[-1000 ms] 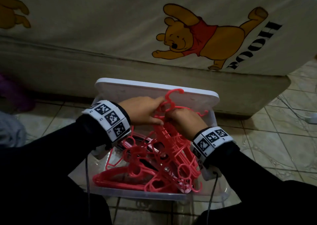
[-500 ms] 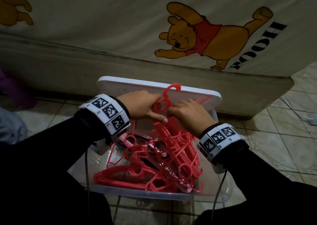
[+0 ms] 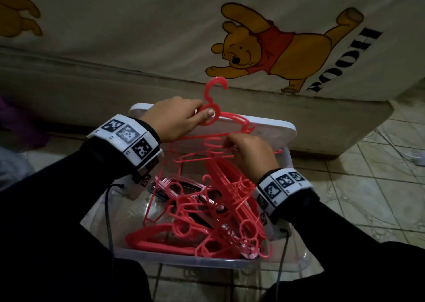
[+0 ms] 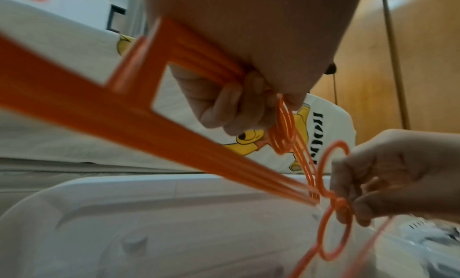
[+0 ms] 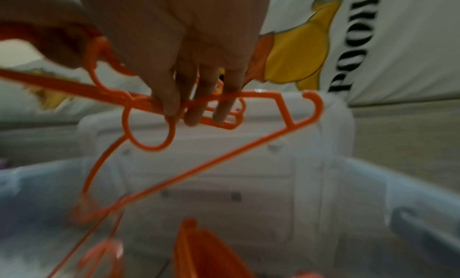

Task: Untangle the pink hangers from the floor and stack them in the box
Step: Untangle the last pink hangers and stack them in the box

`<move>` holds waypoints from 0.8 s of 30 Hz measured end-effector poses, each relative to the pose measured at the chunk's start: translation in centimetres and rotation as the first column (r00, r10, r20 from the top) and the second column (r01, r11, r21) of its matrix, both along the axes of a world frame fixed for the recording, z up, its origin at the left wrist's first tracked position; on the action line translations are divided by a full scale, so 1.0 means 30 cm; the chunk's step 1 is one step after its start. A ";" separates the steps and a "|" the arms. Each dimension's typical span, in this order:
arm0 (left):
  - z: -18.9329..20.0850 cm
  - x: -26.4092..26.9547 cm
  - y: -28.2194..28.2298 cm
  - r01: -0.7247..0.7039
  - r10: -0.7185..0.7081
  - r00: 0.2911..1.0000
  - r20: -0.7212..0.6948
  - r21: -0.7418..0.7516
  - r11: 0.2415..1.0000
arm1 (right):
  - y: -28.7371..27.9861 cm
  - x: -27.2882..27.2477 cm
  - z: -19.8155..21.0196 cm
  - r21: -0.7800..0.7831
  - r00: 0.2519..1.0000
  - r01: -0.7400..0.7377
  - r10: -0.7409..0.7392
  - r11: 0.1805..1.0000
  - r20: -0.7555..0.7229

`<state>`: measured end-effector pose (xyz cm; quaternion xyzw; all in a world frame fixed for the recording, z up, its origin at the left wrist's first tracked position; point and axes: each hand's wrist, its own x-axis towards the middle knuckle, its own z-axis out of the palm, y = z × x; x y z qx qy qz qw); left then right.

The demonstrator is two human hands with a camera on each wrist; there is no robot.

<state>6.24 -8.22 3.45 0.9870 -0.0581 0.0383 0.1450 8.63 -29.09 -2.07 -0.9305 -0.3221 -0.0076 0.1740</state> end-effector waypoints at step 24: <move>-0.014 -0.004 -0.030 0.080 -0.079 0.996 0.032 -0.035 0.996 | -0.074 0.046 0.106 0.339 0.983 0.001 -0.064 0.941 0.174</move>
